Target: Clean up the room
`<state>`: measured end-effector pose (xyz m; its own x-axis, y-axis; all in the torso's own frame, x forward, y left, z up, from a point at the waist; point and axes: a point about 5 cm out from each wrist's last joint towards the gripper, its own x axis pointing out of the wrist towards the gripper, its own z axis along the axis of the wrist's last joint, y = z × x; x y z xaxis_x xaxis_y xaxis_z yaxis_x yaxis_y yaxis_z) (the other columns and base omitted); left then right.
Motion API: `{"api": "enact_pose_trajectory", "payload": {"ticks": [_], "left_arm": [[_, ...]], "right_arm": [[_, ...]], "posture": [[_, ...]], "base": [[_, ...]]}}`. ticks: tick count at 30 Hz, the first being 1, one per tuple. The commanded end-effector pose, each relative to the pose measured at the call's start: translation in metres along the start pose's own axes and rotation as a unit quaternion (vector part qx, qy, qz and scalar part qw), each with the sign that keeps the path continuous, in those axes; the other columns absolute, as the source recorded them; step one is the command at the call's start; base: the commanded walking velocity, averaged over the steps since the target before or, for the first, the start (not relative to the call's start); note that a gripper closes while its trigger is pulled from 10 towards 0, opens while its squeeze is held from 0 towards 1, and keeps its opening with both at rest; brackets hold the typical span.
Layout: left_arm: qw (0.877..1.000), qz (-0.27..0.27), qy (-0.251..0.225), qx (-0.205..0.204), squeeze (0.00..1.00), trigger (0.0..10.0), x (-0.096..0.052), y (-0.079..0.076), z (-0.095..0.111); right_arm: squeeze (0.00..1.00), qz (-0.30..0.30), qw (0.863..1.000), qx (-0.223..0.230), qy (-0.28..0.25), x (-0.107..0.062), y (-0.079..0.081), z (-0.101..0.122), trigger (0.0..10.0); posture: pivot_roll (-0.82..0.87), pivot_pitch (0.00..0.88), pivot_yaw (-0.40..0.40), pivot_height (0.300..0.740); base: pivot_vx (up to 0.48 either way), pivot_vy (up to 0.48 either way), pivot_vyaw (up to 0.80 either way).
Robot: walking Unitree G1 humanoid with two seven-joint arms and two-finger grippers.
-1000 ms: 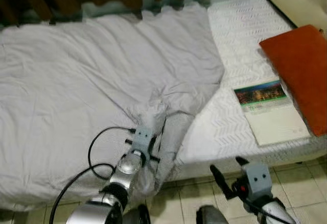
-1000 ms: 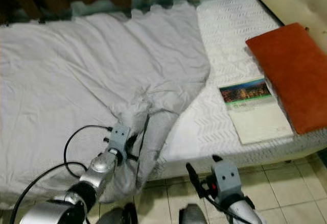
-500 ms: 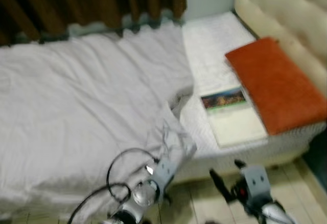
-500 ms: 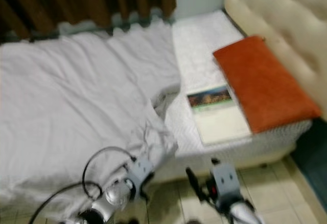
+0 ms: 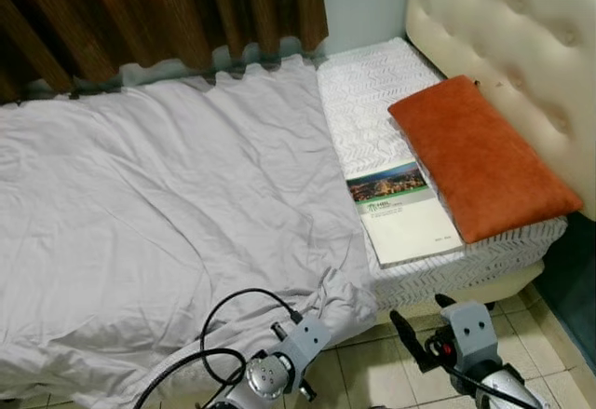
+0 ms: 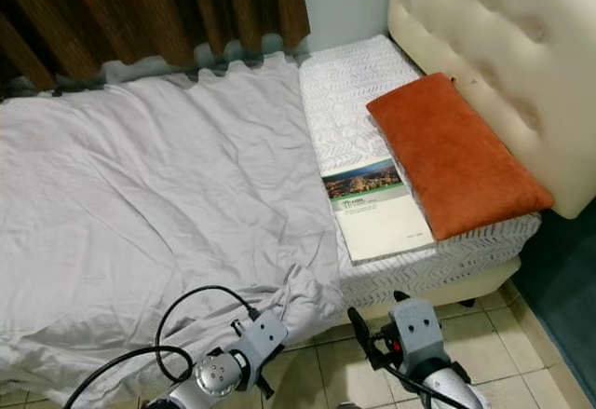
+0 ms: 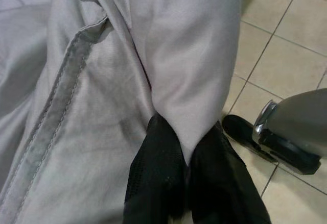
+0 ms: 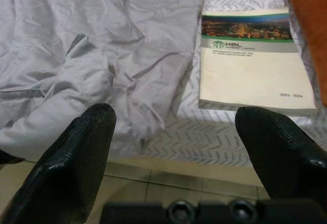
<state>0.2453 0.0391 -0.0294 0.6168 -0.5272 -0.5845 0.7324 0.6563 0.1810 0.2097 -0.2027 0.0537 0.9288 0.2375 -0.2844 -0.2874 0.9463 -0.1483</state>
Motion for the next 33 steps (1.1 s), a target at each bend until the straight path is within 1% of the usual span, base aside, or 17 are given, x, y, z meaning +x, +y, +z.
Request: {"api": "enact_pose_trajectory", "payload": {"ticks": [1, 7, 9, 12, 16, 20, 23, 27, 30, 33], "left_arm": [[1.0, -0.01, 0.008, 0.005, 0.0, 10.0, -0.001, -0.006, -0.004], [1.0, -0.02, 0.001, 0.006, 0.0, 10.0, 0.003, -0.015, 0.004], [1.0, -0.026, -0.008, 0.01, 0.0, 10.0, 0.006, -0.021, 0.01], [0.999, -0.032, -0.017, 0.009, 0.0, 10.0, 0.007, -0.025, 0.015], [0.998, -0.049, -0.034, 0.002, 0.0, 10.0, 0.01, -0.034, 0.025], [0.998, -0.051, -0.037, -0.001, 0.0, 10.0, 0.011, -0.038, 0.029], [0.998, -0.049, -0.031, 0.013, 0.0, 10.0, 0.012, -0.041, 0.03], [0.999, -0.044, -0.024, 0.021, 0.0, 10.0, 0.014, -0.045, 0.032], [0.998, -0.057, -0.026, 0.029, 0.0, 10.0, 0.015, -0.054, 0.037], [0.997, -0.061, -0.029, 0.033, 0.0, 10.0, 0.015, -0.057, 0.038]], "right_arm": [[0.0, 0.008, 1.0, 0.001, 0.006, 0.0, 0.004, -0.004, 10.0], [0.0, 0.013, 1.0, -0.008, 0.006, 0.001, 0.003, -0.004, 10.0], [0.0, 0.014, 1.0, -0.01, 0.007, 0.001, 0.003, -0.004, 10.0], [0.0, 0.015, 1.0, -0.011, 0.007, 0.001, 0.002, -0.005, 10.0], [0.0, 0.018, 1.0, -0.012, 0.008, 0.001, 0.003, -0.005, 10.0], [0.0, 0.02, 1.0, -0.013, 0.008, 0.001, 0.004, -0.005, 10.0], [0.0, 0.023, 1.0, -0.014, 0.008, 0.001, 0.005, -0.005, 10.0], [0.0, 0.03, 0.999, -0.019, 0.009, 0.001, 0.007, -0.006, 10.0], [0.0, 0.034, 0.999, -0.022, 0.009, 0.002, 0.008, -0.006, 10.0], [0.0, 0.035, 0.999, -0.022, 0.008, 0.002, 0.008, -0.005, 10.0]], "posture": [[-0.3, 0.131, 0.094, 0.74], [-0.3, 0.128, 0.088, 0.74], [-0.3, 0.128, 0.088, 0.74], [-0.3, 0.128, 0.088, 0.74], [-0.31, 0.119, 0.083, 0.74], [-0.31, 0.117, 0.082, 0.74], [-0.31, 0.119, 0.081, 0.74], [-0.31, 0.122, 0.081, 0.74], [-0.31, 0.127, 0.08, 0.74], [-0.31, 0.128, 0.08, 0.74]], "base": [[0.0, 0.0, 0.0], [-0.04, -0.043, 0.0], [-0.27, -0.268, 0.0], [-0.277, -0.274, 0.0], [0.0, 0.0, 0.0], [0.0, 0.0, 0.0], [0.0, 0.0, 0.0], [0.0, 0.0, 0.0], [0.0, 0.0, 0.0], [0.0, 0.0, 0.0]]}}
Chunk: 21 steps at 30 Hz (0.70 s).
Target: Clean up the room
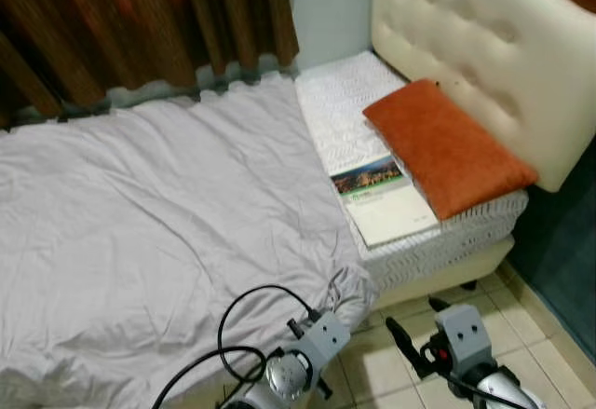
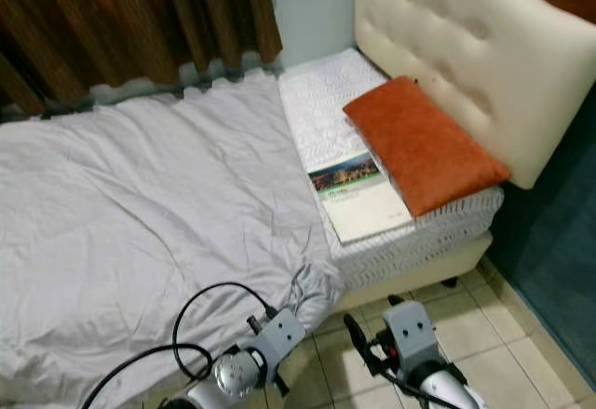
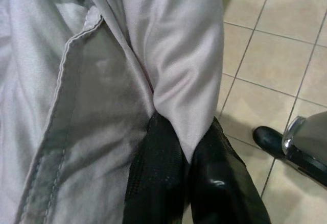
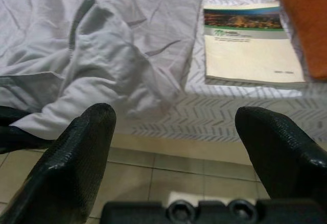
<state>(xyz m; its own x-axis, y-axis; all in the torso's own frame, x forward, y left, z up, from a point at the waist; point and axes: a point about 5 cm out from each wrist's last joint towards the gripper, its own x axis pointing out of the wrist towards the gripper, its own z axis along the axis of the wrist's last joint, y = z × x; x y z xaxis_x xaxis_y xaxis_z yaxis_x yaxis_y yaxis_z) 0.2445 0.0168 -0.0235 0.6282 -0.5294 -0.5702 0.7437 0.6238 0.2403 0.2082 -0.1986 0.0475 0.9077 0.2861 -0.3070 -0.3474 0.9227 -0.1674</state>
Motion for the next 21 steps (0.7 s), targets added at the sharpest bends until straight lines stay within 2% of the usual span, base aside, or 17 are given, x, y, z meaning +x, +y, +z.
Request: {"api": "enact_pose_trajectory", "payload": {"ticks": [1, 5, 6, 7, 11, 15, 16, 21], "left_arm": [[0.997, -0.07, -0.024, 0.0, 0.0, 10.0, 0.007, -0.044, 0.024], [0.996, -0.085, -0.026, 0.011, 0.0, 10.0, 0.007, -0.052, 0.024], [0.995, -0.091, -0.033, 0.003, 0.0, 10.0, 0.007, -0.056, 0.027], [0.996, -0.084, -0.041, -0.013, 0.0, 10.0, 0.007, -0.053, 0.029], [0.996, -0.067, -0.041, -0.033, 0.0, 10.0, 0.009, -0.045, 0.032], [0.997, -0.058, -0.036, -0.032, 0.0, 10.0, 0.009, -0.04, 0.031], [0.997, -0.052, -0.035, -0.034, 0.0, 10.0, 0.009, -0.036, 0.03], [0.998, -0.058, -0.028, -0.019, 0.0, 10.0, 0.009, -0.038, 0.029]], "right_arm": [[0.0, 0.007, 1.0, -0.004, 0.0, 0.001, 0.003, 0.0, 10.0], [0.0, 0.008, 1.0, -0.005, 0.002, 0.0, 0.003, -0.001, 10.0], [0.0, 0.01, 1.0, -0.006, 0.003, 0.0, 0.004, -0.001, 10.0], [0.0, 0.01, 1.0, -0.006, 0.003, -0.001, 0.004, -0.001, 10.0], [0.0, 0.011, 1.0, -0.006, 0.002, 0.0, 0.004, -0.001, 10.0], [0.0, 0.012, 1.0, -0.005, 0.002, 0.0, 0.005, -0.001, 10.0], [0.0, 0.013, 1.0, -0.004, 0.002, 0.001, 0.006, -0.001, 10.0], [0.0, 0.016, 1.0, -0.003, 0.002, 0.002, 0.008, -0.001, 10.0]], "posture": [[-0.31, 0.132, 0.081, 0.74], [-0.31, 0.136, 0.079, 0.74], [-0.31, 0.136, 0.078, 0.74], [-0.31, 0.139, 0.078, 0.74], [-0.31, 0.14, 0.079, 0.74], [-0.3, 0.141, 0.08, 0.74], [-0.3, 0.141, 0.079, 0.74], [-0.3, 0.142, 0.079, 0.74]], "base": [[0.0, 0.0, 0.0], [0.0, 0.0, 0.0], [0.0, 0.0, 0.0], [0.0, 0.0, 0.0], [-0.082, -0.088, 0.0], [-0.328, -0.351, 0.0], [0.0, 0.0, 0.0], [0.0, 0.0, 0.0]]}}
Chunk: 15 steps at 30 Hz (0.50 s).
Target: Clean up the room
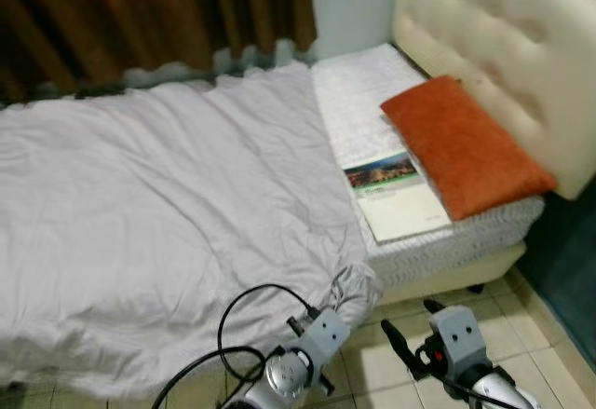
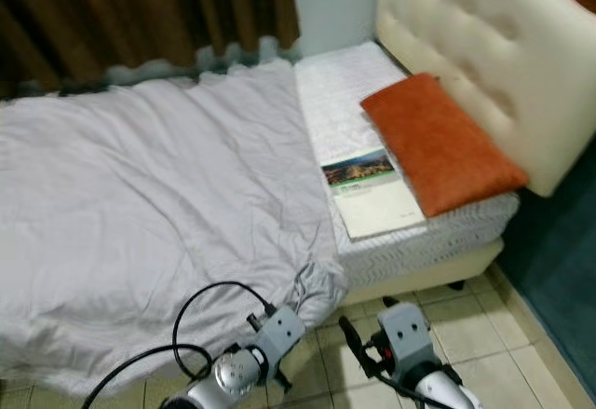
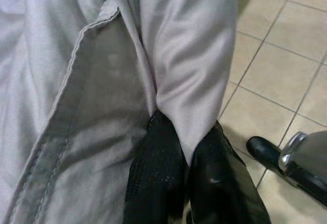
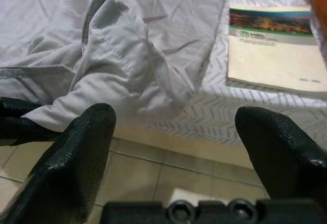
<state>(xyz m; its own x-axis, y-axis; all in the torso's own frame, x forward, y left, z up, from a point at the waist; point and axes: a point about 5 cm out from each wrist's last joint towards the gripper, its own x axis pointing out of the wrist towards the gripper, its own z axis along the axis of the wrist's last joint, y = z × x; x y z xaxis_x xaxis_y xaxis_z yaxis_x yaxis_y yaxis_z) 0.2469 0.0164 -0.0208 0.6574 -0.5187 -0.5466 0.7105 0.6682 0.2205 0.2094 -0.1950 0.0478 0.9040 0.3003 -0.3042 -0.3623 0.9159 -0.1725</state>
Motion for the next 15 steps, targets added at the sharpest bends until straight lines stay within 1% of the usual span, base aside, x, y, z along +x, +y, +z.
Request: {"api": "enact_pose_trajectory", "payload": {"ticks": [1, 2, 3, 9, 12, 15], "left_arm": [[0.997, -0.079, -0.016, 0.003, 0.0, 10.0, 0.0077, -0.043, 0.0238], [0.997, -0.079, -0.016, 0.003, 0.0, 10.0, 0.0077, -0.043, 0.0238], [0.996, -0.09, -0.016, -0.006, 1.0, 10.0, 0.0076, -0.0461, 0.0243], [0.995, -0.095, -0.021, -0.017, 1.0, 10.0, 0.0084, -0.0481, 0.0282], [0.993, -0.11, -0.026, -0.024, 1.0, 10.0, 0.0078, -0.0529, 0.0291], [0.993, -0.11, -0.029, -0.028, 1.0, 10.0, 0.0077, -0.0518, 0.0294]], "right_arm": [[0.0, 0.009, 1.0, 0.002, 0.004, 0.0009, 0.0049, -0.0025, 10.0], [0.0, 0.009, 1.0, 0.002, 0.004, 0.0009, 0.0049, -0.0025, 10.0], [0.0, 0.01, 1.0, 0.001, 0.004, 0.0015, 0.0048, -0.0024, 10.0], [0.0, 0.011, 1.0, 0.001, 0.004, 0.0024, 0.0044, -0.0021, 10.0], [0.0, 0.013, 1.0, 0.0, 0.004, 0.003, 0.0051, -0.0019, 10.0], [0.0, 0.013, 1.0, 0.0, 0.003, 0.0033, 0.0053, -0.0019, 10.0]], "posture": [[-0.3, 0.142, 0.079, 0.74], [-0.3, 0.142, 0.079, 0.74], [-0.29, 0.143, 0.079, 0.74], [-0.29, 0.143, 0.079, 0.74], [-0.29, 0.143, 0.079, 0.74], [-0.29, 0.142, 0.08, 0.74]], "base": [[0.0, 0.0, 0.0], [0.0, 0.0, 0.0], [0.0, 0.0, 0.0], [0.0, 0.0, 0.0], [0.0, 0.0, 0.0], [0.0, 0.0, 0.0]]}}
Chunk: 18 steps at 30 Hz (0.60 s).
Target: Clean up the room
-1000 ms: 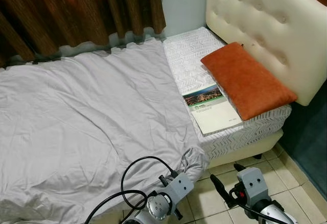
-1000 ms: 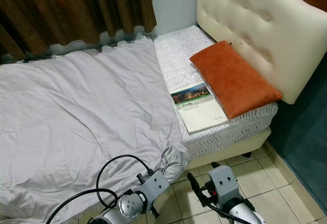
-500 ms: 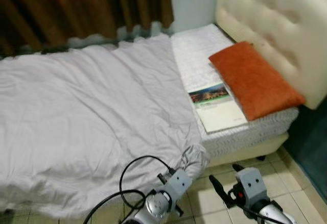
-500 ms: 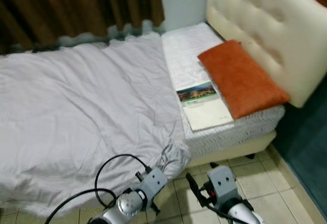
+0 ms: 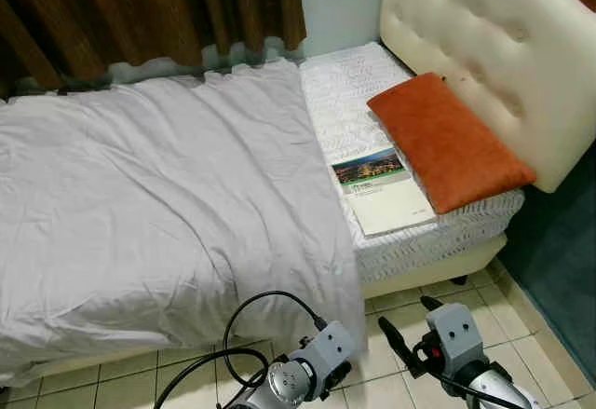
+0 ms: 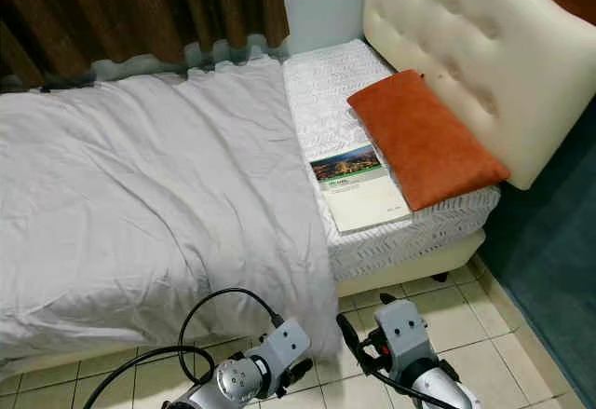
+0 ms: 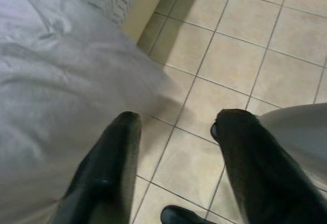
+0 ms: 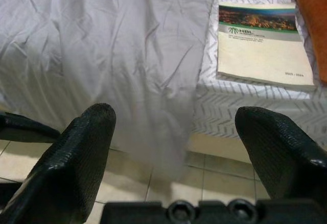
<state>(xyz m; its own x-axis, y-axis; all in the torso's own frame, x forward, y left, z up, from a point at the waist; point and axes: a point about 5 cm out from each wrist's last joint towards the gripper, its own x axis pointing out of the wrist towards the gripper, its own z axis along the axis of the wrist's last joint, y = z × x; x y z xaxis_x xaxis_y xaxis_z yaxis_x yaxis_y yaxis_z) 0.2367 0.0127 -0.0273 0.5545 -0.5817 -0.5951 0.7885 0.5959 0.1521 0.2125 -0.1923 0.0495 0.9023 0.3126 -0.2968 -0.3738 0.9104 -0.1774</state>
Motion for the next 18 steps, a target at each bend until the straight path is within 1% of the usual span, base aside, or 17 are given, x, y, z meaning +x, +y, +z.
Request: {"api": "enact_pose_trajectory", "payload": {"ticks": [1, 2, 3, 4, 5, 6, 7, 8, 9, 10, 11, 12, 13, 14, 15, 17, 18], "left_arm": [[0.997, -0.048, -0.046, -0.027, 1.0, 10.0, 0.013, -0.039, 0.036], [0.997, -0.047, -0.048, -0.03, 1.0, 10.0, 0.013, -0.038, 0.036], [0.996, -0.021, -0.073, -0.05, 1.0, 10.0, 0.01, -0.02, 0.036], [0.996, -0.021, -0.073, -0.05, 1.0, 10.0, 0.01, -0.02, 0.036], [0.992, 0.017, -0.098, -0.076, 1.0, 10.0, 0.004, 0.003, 0.035], [0.987, 0.057, -0.121, -0.093, 1.0, 10.0, -0.003, 0.026, 0.032], [0.979, 0.099, -0.142, -0.107, 1.0, 10.0, -0.013, 0.048, 0.028], [0.971, 0.133, -0.158, -0.118, 1.0, 10.0, -0.022, 0.065, 0.023], [0.971, 0.133, -0.158, -0.118, 1.0, 10.0, -0.022, 0.065, 0.023], [0.963, 0.168, -0.171, -0.125, 1.0, 10.0, -0.032, 0.079, 0.02], [0.951, 0.202, -0.183, -0.143, 1.0, 10.0, -0.042, 0.092, 0.016], [0.942, 0.229, -0.194, -0.15, 1.0, 10.0, -0.051, 0.102, 0.015], [0.942, 0.229, -0.194, -0.15, 1.0, 10.0, -0.051, 0.102, 0.015], [0.932, 0.253, -0.207, -0.159, 1.0, 10.0, -0.061, 0.111, 0.015], [0.932, 0.253, -0.207, -0.159, 1.0, 10.0, -0.061, 0.111, 0.015], [0.913, 0.29, -0.225, -0.179, 1.0, 10.0, -0.076, 0.12, 0.013], [0.908, 0.3, -0.227, -0.187, 1.0, 10.0, -0.081, 0.122, 0.01]], "right_arm": [[0.0, 0.008, 1.0, 0.005, 0.008, 0.0, 0.004, -0.005, 10.0], [0.0, 0.008, 1.0, 0.005, 0.008, 0.001, 0.005, -0.005, 10.0], [0.0, 0.002, 1.0, 0.003, 0.002, 0.002, 0.004, -0.003, 10.0], [0.0, 0.002, 1.0, 0.003, 0.002, 0.002, 0.004, -0.003, 10.0], [0.0, -0.009, 1.0, 0.002, -0.006, 0.004, 0.002, 0.0, 10.0], [0.0, -0.023, 1.0, 0.005, -0.016, 0.006, 0.0, 0.003, 10.0], [0.0, -0.043, 0.999, 0.016, -0.029, 0.009, -0.004, 0.008, 10.0], [0.0, -0.065, 0.996, 0.032, -0.042, 0.011, -0.008, 0.012, 10.0], [0.0, -0.065, 0.996, 0.032, -0.042, 0.011, -0.008, 0.012, 10.0], [0.0, -0.09, 0.993, 0.05, -0.053, 0.013, -0.014, 0.015, 10.0], [0.0, -0.108, 0.99, 0.068, -0.063, 0.014, -0.018, 0.019, 10.0], [0.0, -0.122, 0.987, 0.082, -0.07, 0.015, -0.021, 0.02, 10.0], [0.0, -0.122, 0.987, 0.082, -0.07, 0.015, -0.021, 0.02, 10.0], [0.0, -0.136, 0.983, 0.097, -0.076, 0.016, -0.025, 0.021, 10.0], [0.0, -0.136, 0.983, 0.097, -0.076, 0.016, -0.025, 0.021, 10.0], [0.0, -0.16, 0.975, 0.122, -0.088, 0.018, -0.032, 0.022, 10.0], [0.0, -0.17, 0.972, 0.133, -0.093, 0.02, -0.035, 0.022, 10.0]], "posture": [[-0.29, 0.142, 0.08, 0.74], [-0.29, 0.138, 0.081, 0.74], [-0.27, 0.124, 0.084, 0.74], [-0.27, 0.124, 0.084, 0.74], [-0.27, 0.117, 0.087, 0.74], [-0.25, 0.097, 0.09, 0.74], [-0.24, 0.087, 0.09, 0.74], [-0.22, 0.063, 0.093, 0.74], [-0.22, 0.063, 0.093, 0.74], [-0.19, 0.045, 0.093, 0.74], [-0.19, 0.038, 0.093, 0.74], [-0.16, 0.016, 0.091, 0.74], [-0.16, 0.016, 0.091, 0.74], [-0.15, 0.0, 0.086, 0.74], [-0.15, 0.0, 0.086, 0.74], [-0.1, 0.0, 0.07, 0.74], [-0.1, 0.0, 0.067, 0.74]], "base": [[0.0, 0.0, 0.0], [0.0, 0.0, 0.0], [0.0, 0.0, 0.0], [0.0, 0.0, 0.0], [0.0, 0.0, 0.0], [0.0, 0.0, 0.0], [0.0, 0.0, 0.0], [0.0, 0.0, 0.0], [0.0, 0.0, 0.0], [0.0, 0.0, 0.0], [0.0, 0.0, 0.0], [0.0, 0.0, 0.0], [0.0, 0.0, 0.0], [0.0, 0.0, 0.0], [0.0, 0.0, 0.0], [0.0, 0.0, 0.0], [0.0, 0.0, 0.0]]}}
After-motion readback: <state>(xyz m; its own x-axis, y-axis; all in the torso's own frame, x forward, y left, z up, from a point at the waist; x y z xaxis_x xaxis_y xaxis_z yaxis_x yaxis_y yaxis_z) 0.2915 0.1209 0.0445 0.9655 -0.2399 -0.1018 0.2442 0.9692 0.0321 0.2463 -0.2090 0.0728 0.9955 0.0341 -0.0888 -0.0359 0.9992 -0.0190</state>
